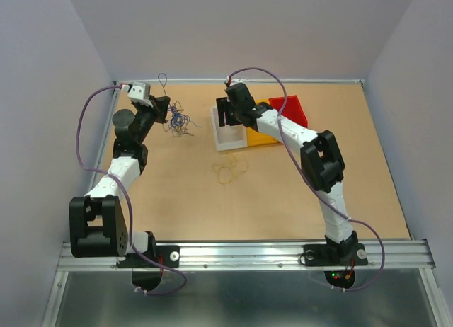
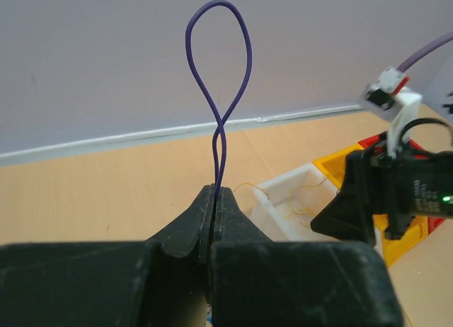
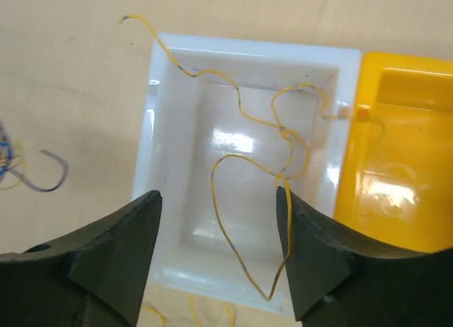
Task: Untangle the cables
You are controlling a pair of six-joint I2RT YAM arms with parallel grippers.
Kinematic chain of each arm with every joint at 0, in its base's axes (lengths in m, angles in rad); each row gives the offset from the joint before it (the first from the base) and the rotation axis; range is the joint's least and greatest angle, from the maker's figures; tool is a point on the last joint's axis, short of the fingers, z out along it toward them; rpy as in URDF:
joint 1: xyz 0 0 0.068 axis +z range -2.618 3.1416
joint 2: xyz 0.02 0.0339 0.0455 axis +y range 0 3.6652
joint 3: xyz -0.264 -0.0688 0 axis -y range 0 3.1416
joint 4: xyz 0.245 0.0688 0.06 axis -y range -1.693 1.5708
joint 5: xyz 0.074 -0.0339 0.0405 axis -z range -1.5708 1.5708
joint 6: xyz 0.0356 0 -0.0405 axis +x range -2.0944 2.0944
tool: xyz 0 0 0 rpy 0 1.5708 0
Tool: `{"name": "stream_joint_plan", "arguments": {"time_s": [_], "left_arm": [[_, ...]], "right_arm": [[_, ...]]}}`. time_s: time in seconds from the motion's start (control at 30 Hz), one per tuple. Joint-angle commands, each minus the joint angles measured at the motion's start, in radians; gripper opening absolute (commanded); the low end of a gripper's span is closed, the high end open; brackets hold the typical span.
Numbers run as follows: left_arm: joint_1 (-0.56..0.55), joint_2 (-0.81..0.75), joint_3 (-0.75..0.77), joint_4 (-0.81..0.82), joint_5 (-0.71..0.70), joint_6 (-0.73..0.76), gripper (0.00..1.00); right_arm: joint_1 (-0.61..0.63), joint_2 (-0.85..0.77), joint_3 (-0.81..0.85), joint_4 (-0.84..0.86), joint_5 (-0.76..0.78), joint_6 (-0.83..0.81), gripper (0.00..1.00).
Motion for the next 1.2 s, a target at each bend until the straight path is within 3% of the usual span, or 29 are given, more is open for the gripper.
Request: {"name": "stream_joint_plan", "arguments": {"time_s": [0.0, 0.2, 0.47, 0.57, 0.83, 0.87, 0.9, 0.97, 1.0, 1.07, 1.1, 1.17], "left_arm": [[-0.007, -0.038, 0.007, 0.062, 0.013, 0.012, 0.03], [-0.007, -0.030, 0.012, 0.061, 0.024, 0.009, 0.03], [-0.008, -0.043, 0.006, 0.062, 0.019, 0.013, 0.03], [-0.010, -0.033, 0.007, 0.061, 0.018, 0.013, 0.03], [-0.014, -0.040, 0.007, 0.059, 0.021, 0.016, 0.03], [-0.014, -0.041, 0.006, 0.061, 0.019, 0.016, 0.03], [-0.014, -0.041, 0.007, 0.059, 0.019, 0.018, 0.03], [-0.014, -0.040, 0.006, 0.061, 0.021, 0.018, 0.03], [-0.016, -0.040, 0.006, 0.059, 0.019, 0.018, 0.03], [-0.016, -0.041, 0.007, 0.059, 0.022, 0.016, 0.03], [-0.016, -0.040, 0.006, 0.061, 0.022, 0.018, 0.03], [-0.017, -0.044, 0.006, 0.061, 0.024, 0.016, 0.03]], "right_arm": [[0.018, -0.153, -0.096, 0.016, 0.026, -0.026, 0.76], [0.058, -0.355, -0.386, 0.058, -0.003, -0.023, 1.00], [0.114, -0.407, -0.604, 0.140, 0.022, 0.011, 1.00], [0.142, -0.359, -0.593, 0.160, 0.016, 0.023, 1.00], [0.214, -0.212, -0.537, 0.136, 0.181, 0.029, 1.00], [0.216, -0.209, -0.537, 0.133, 0.181, 0.032, 0.97], [0.223, -0.210, -0.546, 0.130, 0.178, 0.032, 0.81], [0.231, -0.213, -0.561, 0.125, 0.186, 0.031, 0.65], [0.236, -0.216, -0.566, 0.124, 0.181, 0.028, 0.48], [0.236, -0.221, -0.564, 0.118, 0.166, 0.023, 0.26], [0.237, -0.228, -0.563, 0.118, 0.160, 0.020, 0.05], [0.239, -0.271, -0.560, 0.118, 0.157, 0.014, 0.00]]}}
